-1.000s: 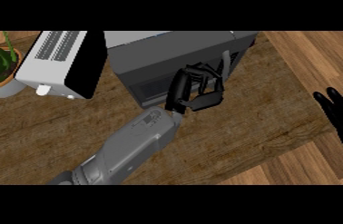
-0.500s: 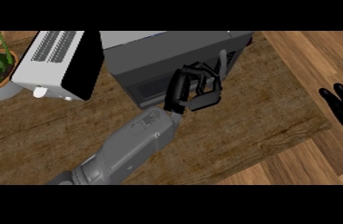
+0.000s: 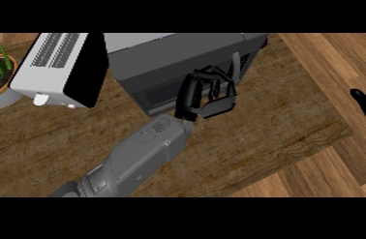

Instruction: Pick up the milk, place it into the microwave and close the microwave

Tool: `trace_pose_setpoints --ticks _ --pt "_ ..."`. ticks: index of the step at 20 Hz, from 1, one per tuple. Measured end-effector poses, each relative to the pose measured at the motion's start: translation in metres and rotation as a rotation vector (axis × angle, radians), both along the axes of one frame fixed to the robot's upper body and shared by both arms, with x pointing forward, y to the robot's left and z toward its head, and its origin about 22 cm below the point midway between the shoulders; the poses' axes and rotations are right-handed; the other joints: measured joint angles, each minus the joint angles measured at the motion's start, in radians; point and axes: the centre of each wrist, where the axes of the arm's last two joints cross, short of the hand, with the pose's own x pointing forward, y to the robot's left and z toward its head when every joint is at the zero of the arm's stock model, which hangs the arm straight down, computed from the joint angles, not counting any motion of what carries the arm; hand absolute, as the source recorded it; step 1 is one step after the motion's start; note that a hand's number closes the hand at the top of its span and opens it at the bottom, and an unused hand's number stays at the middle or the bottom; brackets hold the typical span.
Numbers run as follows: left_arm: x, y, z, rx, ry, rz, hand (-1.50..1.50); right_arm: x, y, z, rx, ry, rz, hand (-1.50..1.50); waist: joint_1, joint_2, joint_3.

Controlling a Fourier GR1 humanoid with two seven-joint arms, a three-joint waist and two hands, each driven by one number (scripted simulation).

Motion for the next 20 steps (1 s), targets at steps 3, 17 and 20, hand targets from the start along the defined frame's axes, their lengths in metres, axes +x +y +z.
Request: trace_pose_setpoints --ticks 3,17,20 --pt "0.000 0.000 0.000 -0.004 -0.005 0.003 1.50 0.001 -0.002 0.004 -0.003 0.000 0.001 -1.50 -0.001 0.001 0.000" --pt "0.001 -0.002 -0.002 -0.021 -0.028 0.002 1.50 0.005 -0.002 0.019 -0.006 -0.009 0.075 -1.50 -0.002 0.004 0.002" --pt "0.001 -0.002 -0.002 -0.025 -0.029 0.005 1.50 0.006 -0.001 0.020 -0.004 -0.002 0.099 -1.50 -0.003 0.004 0.002"
